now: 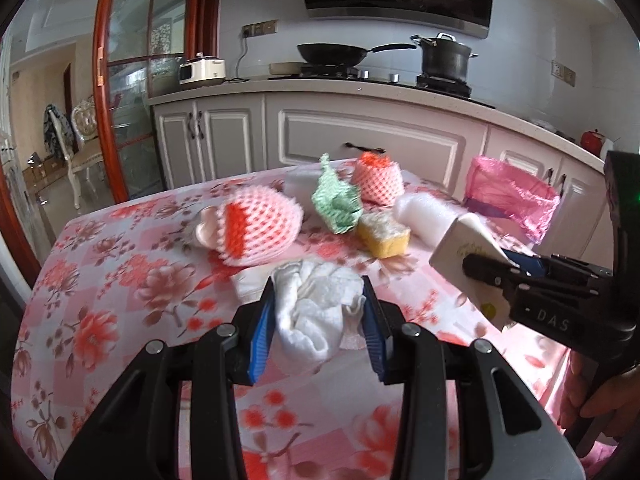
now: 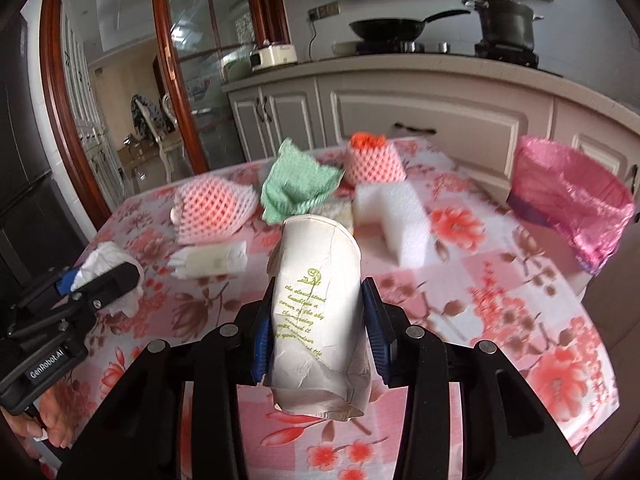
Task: Collect trash
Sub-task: 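Close the right tool on the white paper cup and lift it, then carry the tissue and paper cup over the pink-lined trash bin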
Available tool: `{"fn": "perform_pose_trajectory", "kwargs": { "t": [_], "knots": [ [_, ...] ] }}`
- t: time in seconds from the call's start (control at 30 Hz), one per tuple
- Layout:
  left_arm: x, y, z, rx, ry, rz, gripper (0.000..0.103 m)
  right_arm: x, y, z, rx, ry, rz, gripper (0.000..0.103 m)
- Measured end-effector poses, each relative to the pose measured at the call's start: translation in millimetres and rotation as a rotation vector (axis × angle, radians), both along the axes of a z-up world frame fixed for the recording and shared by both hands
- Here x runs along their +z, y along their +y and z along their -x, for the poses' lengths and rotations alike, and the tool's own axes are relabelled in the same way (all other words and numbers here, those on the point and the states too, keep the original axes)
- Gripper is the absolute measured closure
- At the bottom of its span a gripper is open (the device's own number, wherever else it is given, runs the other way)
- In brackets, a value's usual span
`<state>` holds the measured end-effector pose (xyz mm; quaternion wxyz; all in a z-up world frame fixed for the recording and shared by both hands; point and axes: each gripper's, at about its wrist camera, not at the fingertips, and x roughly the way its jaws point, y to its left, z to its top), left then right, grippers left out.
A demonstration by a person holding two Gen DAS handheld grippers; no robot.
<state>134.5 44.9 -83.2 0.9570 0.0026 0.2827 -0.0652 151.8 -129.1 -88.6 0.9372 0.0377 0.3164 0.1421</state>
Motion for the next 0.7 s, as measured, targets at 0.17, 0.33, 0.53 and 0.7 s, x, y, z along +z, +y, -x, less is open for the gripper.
{"fn": "perform_pose_trajectory", "kwargs": {
  "t": [0.17,0.33,0.53,0.7],
  "knots": [
    [9,-23,-5,-0.051,-0.034,-0.005,0.065,13,-23,5,-0.049,-0.049,-0.004,0.064],
    [17,-47,-12,-0.094,-0.063,-0.015,0.065,24,-48,13,-0.105,-0.095,-0.01,0.064],
    [26,-81,-26,-0.149,-0.101,-0.027,0.065,37,-77,22,-0.174,-0.162,-0.012,0.064],
    [33,-111,-40,-0.194,-0.123,-0.029,0.065,46,-101,23,-0.233,-0.2,-0.008,0.064]
  ]
}}
